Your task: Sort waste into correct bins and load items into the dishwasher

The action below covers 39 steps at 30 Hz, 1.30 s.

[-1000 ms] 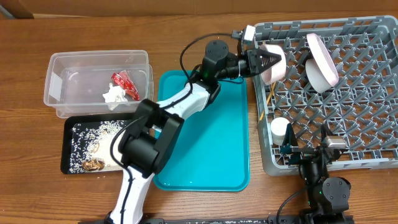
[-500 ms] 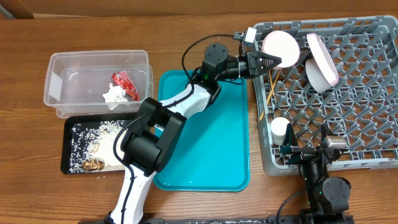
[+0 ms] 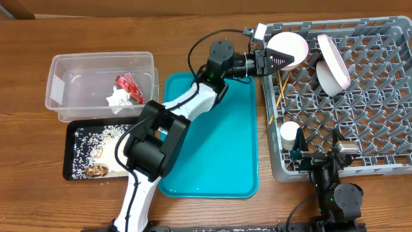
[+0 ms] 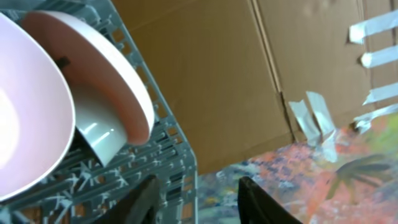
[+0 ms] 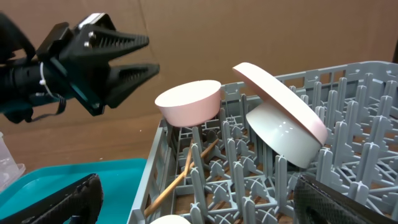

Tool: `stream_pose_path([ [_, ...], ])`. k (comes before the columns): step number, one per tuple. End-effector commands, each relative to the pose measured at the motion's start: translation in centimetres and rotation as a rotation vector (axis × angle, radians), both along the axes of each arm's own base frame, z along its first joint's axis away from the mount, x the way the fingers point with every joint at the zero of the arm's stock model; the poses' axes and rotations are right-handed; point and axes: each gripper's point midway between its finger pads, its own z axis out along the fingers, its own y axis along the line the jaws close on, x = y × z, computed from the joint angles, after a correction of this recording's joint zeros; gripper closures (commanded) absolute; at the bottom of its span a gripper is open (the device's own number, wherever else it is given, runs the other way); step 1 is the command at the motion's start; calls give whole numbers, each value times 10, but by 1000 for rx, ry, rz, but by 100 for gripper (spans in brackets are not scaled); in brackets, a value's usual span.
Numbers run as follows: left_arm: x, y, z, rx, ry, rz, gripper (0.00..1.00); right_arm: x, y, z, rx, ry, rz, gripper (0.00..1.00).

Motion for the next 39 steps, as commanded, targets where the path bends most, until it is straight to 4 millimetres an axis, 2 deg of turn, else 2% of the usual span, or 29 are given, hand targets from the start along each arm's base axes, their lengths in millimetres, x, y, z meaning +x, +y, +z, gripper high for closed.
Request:
stream_pose_path([
  [1, 1, -4, 12, 43, -124, -70, 46, 0, -2, -2, 4, -3, -9, 0],
  [2, 4, -5, 16, 66, -137, -74, 41, 0, -2, -2, 4, -3, -9, 0],
  [6, 24, -6, 28, 228, -198, -12, 40, 0, -2, -2, 4, -4, -9, 0],
  [11, 56, 29, 19, 658, -299, 229, 42, 0, -2, -2, 4, -3, -9, 0],
  [13, 63, 43, 25, 790, -384, 298, 43, 0, -2, -2, 4, -3, -9, 0],
  [16, 65, 47, 34, 895, -528, 324, 48, 0, -2, -2, 4, -3, -9, 0],
  [20, 57, 37, 29, 981, -693, 273, 52, 0, -2, -2, 4, -3, -9, 0],
  [26, 50, 21, 18, 1124, -873, 253, 52, 0, -2, -2, 4, -3, -9, 0],
  [33, 47, 11, -6, 1168, -918, 195, 45, 0, -2, -2, 4, -3, -9, 0],
  [36, 41, -1, -21, 1133, -982, 91, 46, 0, -2, -2, 4, -3, -9, 0],
  [39, 43, -6, -36, 1140, -1004, 57, 47, 0, -2, -2, 4, -3, -9, 0],
])
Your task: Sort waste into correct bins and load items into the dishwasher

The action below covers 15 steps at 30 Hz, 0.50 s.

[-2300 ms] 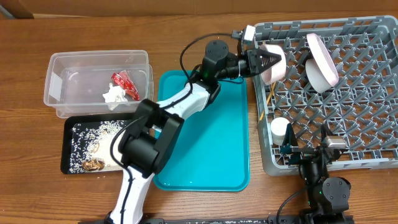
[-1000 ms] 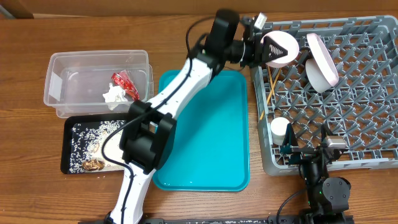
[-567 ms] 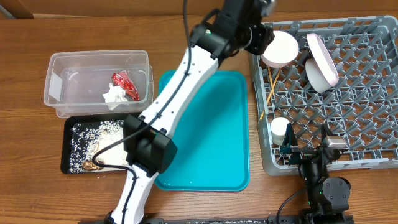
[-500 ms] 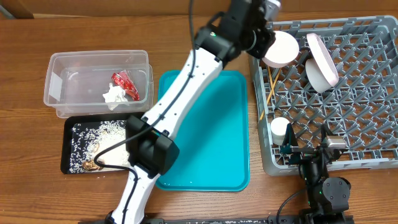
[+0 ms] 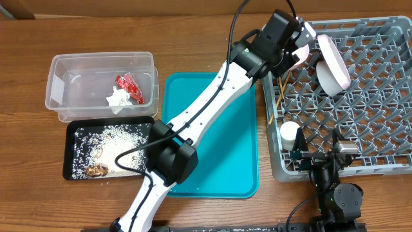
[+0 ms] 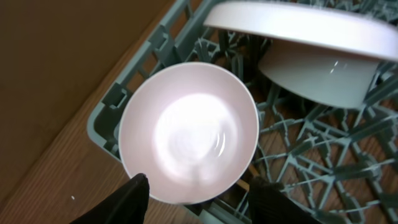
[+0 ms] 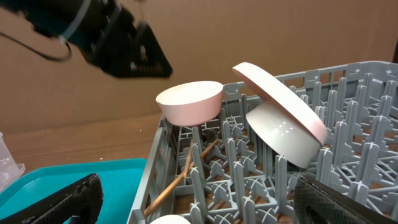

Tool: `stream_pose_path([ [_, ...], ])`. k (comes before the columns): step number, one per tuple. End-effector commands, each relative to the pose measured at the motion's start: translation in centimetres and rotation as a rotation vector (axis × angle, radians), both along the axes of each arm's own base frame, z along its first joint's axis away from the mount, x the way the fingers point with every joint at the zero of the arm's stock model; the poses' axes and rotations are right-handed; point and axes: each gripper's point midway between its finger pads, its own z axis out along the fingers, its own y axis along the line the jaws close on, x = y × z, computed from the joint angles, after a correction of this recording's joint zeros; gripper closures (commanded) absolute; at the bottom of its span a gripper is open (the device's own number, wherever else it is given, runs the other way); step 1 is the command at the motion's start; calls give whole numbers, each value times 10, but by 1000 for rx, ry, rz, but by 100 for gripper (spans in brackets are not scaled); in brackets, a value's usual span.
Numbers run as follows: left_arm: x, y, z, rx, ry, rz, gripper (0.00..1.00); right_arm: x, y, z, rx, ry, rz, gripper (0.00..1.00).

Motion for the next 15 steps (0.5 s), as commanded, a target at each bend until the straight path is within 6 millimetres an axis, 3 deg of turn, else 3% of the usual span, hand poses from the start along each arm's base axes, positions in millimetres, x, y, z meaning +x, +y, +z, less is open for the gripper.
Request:
stream_pose_path([
  [1, 5, -4, -18, 44, -23, -73, 47, 0, -2, -2, 4, -3, -9, 0],
  [8, 0, -18, -41, 59, -19, -176, 42, 0, -2, -2, 3, -3, -9, 0],
  [15, 0, -19, -53, 82, -19, -194, 43, 0, -2, -2, 3, -3, -9, 0],
])
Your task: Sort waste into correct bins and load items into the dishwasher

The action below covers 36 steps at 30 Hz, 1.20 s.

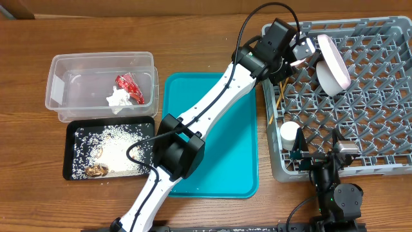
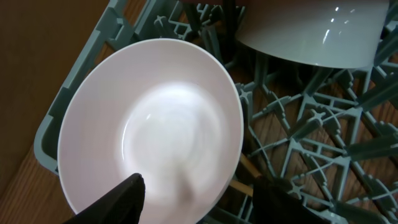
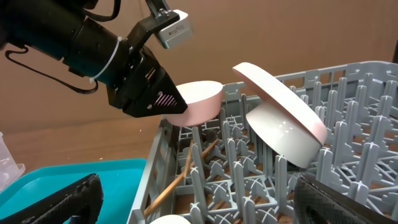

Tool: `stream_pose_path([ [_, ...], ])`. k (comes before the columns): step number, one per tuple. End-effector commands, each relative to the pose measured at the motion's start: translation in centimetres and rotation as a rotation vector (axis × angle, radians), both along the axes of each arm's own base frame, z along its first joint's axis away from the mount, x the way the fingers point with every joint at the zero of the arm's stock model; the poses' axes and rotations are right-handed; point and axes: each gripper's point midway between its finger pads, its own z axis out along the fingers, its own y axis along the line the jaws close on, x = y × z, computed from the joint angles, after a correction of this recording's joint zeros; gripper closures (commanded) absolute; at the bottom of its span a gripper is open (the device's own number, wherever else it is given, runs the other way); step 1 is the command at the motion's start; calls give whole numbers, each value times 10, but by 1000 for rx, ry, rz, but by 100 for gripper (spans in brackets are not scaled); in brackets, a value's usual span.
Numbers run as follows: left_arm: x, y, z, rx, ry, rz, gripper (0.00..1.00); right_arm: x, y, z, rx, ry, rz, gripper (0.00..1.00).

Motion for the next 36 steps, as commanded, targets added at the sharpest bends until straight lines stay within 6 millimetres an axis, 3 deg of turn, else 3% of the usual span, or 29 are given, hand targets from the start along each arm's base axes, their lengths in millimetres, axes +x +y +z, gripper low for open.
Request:
stream_pose_path([
  [1, -2, -6, -7, 11, -12, -55, 44, 0, -2, -2, 4, -3, -9, 0],
  [5, -5, -6, -9, 35, -23, -94, 51, 0, -2, -2, 3, -3, -9, 0],
  [9, -6, -4, -14, 47, -16, -99, 51, 0, -2, -2, 3, -3, -9, 0],
  [15, -11, -1, -38, 82, 9, -114, 53, 0, -2, -2, 3, -3, -10, 0],
  [19, -12, 0, -42, 91, 15, -111, 63, 0, -2, -2, 3, -3, -9, 0],
  [24, -11, 1, -42, 92, 14, -101, 88, 0, -2, -2, 3, -3, -9, 0],
  [26, -9, 0, -38, 77, 16, -86, 96, 0, -2, -2, 3, -3, -9, 0],
  [36, -7, -2, 7, -95, 103, 96, 96, 0, -2, -2, 3, -3, -10, 0],
])
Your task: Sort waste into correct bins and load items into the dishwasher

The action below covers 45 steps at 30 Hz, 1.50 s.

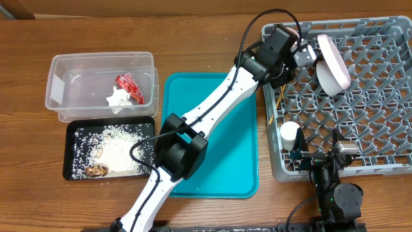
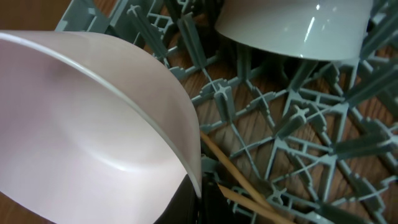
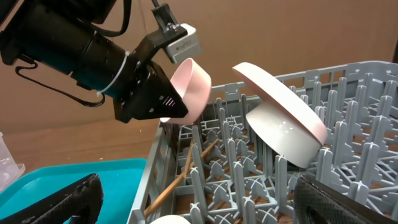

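Observation:
A pink bowl (image 3: pixel 193 84) stands tilted on its edge at the far left corner of the grey dish rack (image 1: pixel 360 129). My left gripper (image 2: pixel 202 200) is shut on the bowl's rim (image 2: pixel 186 134), seen from the side as the black left gripper (image 3: pixel 155 99). A pink plate (image 3: pixel 280 102) leans over a pale bowl (image 2: pixel 292 28) just beside it. Two wooden chopsticks (image 2: pixel 242 177) lie in the rack under the bowl. A white cup (image 1: pixel 290 134) stands at the rack's near left. My right gripper (image 3: pixel 199 205) rests open at the rack's near edge, holding nothing.
A teal tray (image 1: pixel 212 135) lies left of the rack. Further left are a clear bin (image 1: pixel 100 84) holding a red wrapper and a white tissue, and a black tray (image 1: pixel 106 151) with rice. The left arm stretches across the teal tray.
My left gripper was open with its fingers around the level bowl's rim; now it is shut on the rim and the bowl is tipped up on edge. The right arm has not moved.
My left gripper was open, level, just left of the pink bowl sitting on the rack corner. Then it looked down on the bowl from above, still open. Then it was lower, close over the bowl. Now it grips the rim and the bowl is tilted.

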Tool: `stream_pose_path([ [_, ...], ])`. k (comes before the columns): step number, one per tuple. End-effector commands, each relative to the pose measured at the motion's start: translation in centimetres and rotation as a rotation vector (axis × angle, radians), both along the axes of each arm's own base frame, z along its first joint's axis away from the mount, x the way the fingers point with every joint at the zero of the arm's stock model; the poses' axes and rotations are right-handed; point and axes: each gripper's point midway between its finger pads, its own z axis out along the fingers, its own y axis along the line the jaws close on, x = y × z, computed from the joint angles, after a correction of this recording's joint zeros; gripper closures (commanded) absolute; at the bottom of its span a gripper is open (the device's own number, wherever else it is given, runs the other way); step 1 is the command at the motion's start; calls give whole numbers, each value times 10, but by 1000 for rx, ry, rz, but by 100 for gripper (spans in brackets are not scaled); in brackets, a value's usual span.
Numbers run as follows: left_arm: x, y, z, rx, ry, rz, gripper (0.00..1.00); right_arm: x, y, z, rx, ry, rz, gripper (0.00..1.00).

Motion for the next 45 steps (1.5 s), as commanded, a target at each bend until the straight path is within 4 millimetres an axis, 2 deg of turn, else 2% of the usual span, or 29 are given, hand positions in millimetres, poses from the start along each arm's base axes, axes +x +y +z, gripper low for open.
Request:
stream_pose_path([
  [1, -2, 2, 31, -107, 71, 106, 96, 0, -2, -2, 3, -3, -9, 0],
  [9, -23, -7, 81, -376, 327, 132, 96, 0, -2, -2, 3, -3, -9, 0],
  [16, -38, -8, 108, -561, 602, 73, 96, 0, -2, -2, 3, -3, -9, 0],
  [19, -46, -11, 124, -626, 666, -8, 96, 0, -2, -2, 3, -3, -9, 0],
  [23, -49, -14, 138, -688, 742, -24, 96, 0, -2, -2, 3, -3, -9, 0],
  [29, -51, -20, 136, -718, 848, 42, 96, 0, -2, -2, 3, -3, -9, 0],
  [34, -54, -26, 139, -777, 909, -19, 96, 0, -2, -2, 3, -3, -9, 0],
  [41, -50, -32, 102, -861, 1044, 32, 96, 0, -2, -2, 3, -3, -9, 0],
  [45, -48, -29, 93, -895, 1059, 30, 96, 0, -2, -2, 3, -4, -9, 0],
])
